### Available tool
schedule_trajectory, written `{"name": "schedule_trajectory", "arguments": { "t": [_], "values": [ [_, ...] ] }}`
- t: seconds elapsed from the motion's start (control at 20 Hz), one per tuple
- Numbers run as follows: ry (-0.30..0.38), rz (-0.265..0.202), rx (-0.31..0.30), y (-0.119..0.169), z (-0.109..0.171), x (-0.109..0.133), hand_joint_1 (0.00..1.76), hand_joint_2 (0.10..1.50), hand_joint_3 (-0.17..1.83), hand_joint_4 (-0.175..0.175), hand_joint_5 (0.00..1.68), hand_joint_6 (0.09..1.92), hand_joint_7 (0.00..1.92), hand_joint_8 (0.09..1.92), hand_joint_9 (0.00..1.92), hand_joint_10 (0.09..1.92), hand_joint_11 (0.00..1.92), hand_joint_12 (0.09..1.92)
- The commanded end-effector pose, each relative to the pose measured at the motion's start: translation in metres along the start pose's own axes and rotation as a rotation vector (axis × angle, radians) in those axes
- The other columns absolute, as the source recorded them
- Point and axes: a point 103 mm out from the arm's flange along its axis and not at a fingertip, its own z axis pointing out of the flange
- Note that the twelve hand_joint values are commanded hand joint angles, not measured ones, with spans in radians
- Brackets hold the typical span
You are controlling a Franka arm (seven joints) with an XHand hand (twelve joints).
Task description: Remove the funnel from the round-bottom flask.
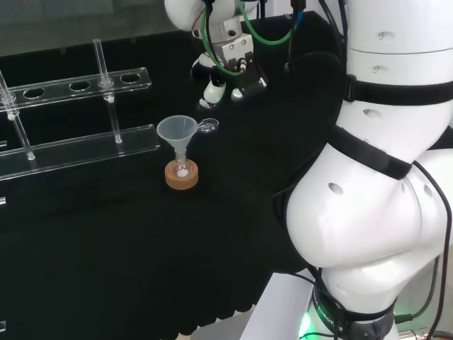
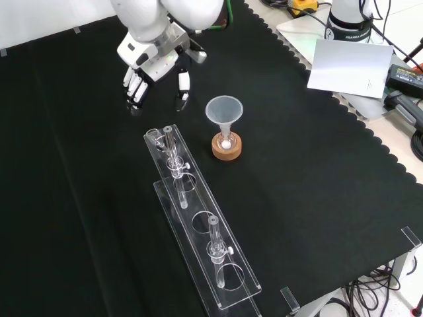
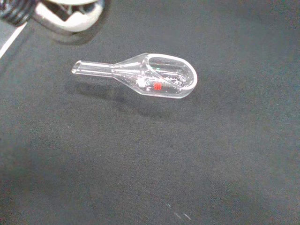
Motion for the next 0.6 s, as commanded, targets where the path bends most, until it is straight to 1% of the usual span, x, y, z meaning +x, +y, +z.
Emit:
{"name": "schedule_trajectory", "arguments": {
  "t": [0.05,0.3,0.45,0.6],
  "values": [
    [0.001,0.04,-0.029,-0.023,-0.014,0.001,0.82,0.62,0.45,0.001,0.42,0.31,0.34,0.67,0.63,0.54,0.5,1.27],
    [0.01,0.057,-0.054,-0.042,-0.029,0.001,0.81,0.62,0.44,-0.002,0.42,0.29,0.33,0.67,0.63,0.55,0.5,1.27],
    [0.032,0.067,-0.024,-0.056,-0.037,0.003,0.8,0.63,0.45,-0.002,0.39,0.27,0.32,0.66,0.62,0.55,0.5,1.27],
    [0.038,0.076,-0.021,-0.074,-0.044,0.01,0.77,0.64,0.44,0.003,0.33,0.17,0.23,0.66,0.55,0.58,0.46,1.3]
  ]
}}
